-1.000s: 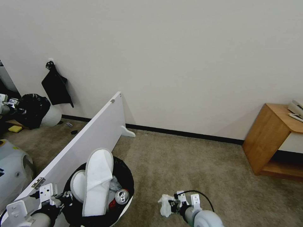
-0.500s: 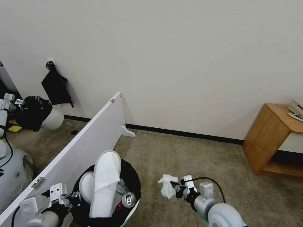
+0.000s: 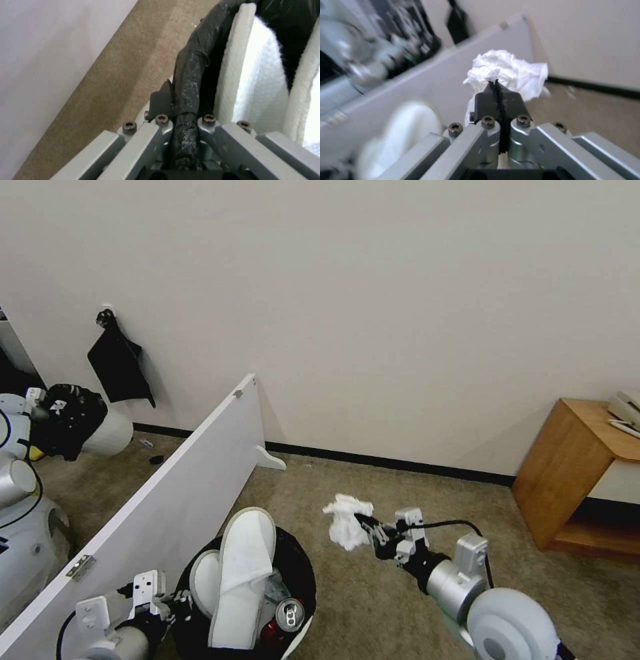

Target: Pick up the trash bin, then pick up the garbage from the floor and place it into the trash bin.

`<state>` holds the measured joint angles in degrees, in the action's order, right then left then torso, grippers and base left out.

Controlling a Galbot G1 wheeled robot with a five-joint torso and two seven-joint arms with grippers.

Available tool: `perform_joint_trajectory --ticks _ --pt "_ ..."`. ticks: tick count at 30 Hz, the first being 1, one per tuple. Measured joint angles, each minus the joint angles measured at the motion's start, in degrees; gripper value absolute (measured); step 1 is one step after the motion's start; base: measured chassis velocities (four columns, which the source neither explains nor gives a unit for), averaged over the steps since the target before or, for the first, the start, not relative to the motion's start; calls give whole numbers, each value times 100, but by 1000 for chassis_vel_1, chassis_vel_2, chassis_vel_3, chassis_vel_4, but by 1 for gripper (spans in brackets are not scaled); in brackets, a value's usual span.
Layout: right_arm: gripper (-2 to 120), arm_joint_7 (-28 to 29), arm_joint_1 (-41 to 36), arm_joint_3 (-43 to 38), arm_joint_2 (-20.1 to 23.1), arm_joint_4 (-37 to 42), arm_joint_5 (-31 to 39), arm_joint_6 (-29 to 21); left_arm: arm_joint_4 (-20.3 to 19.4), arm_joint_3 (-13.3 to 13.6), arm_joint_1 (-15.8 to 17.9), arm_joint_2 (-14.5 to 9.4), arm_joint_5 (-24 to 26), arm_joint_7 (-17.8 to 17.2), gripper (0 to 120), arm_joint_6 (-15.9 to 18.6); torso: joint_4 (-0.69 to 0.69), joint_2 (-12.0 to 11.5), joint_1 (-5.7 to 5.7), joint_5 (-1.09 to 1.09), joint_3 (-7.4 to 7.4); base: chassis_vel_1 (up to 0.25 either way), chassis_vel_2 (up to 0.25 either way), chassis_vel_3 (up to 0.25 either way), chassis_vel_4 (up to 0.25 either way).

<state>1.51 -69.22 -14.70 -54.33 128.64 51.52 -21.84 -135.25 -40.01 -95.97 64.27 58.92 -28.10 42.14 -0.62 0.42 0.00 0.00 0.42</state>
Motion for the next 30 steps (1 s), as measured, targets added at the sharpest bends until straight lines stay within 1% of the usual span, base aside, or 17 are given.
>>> perform_joint_trajectory --ticks 3,6,8,12,15,18,20,21,23,30 --pt "0 -248 352 120 77 201 313 230 11 80 -6 -5 2 0 2 1 0 0 0 -1 0 0 0 0 0" --pt "0 -331 419 176 86 229 349 287 11 95 -11 1 2 0 2 1 1 0 0 -1 0 0 0 0 0" --pt "0 -598 568 370 103 279 458 381 12 104 -27 16 0 0 2 1 0 0 0 0 0 0 0 0 0" --pt "0 -818 636 557 136 279 476 455 7 100 -32 21 1 0 2 1 0 0 0 -1 0 0 0 0 0" --pt "0 -1000 676 842 184 231 472 498 -23 89 -34 23 8 0 2 1 0 0 0 0 0 0 0 0 0" --pt "0 -1026 709 986 206 186 464 501 -37 88 -33 22 16 0 2 1 0 0 0 -1 0 0 0 0 0" --pt "0 -1025 804 1324 249 61 452 501 -69 77 -27 5 31 0 2 1 0 0 0 -1 0 0 0 0 0" --pt "0 -1025 804 1324 249 61 452 501 -69 77 -27 5 31 0 2 1 0 0 0 -1 0 0 0 0 0" --pt "0 -977 869 1575 257 -60 446 492 -83 72 -25 -1 41 -1 2 1 0 0 0 -1 0 0 0 0 0" --pt "0 -836 902 2008 258 -389 304 429 -111 34 -27 11 45 9 2 1 0 0 0 -1 0 0 0 0 0"
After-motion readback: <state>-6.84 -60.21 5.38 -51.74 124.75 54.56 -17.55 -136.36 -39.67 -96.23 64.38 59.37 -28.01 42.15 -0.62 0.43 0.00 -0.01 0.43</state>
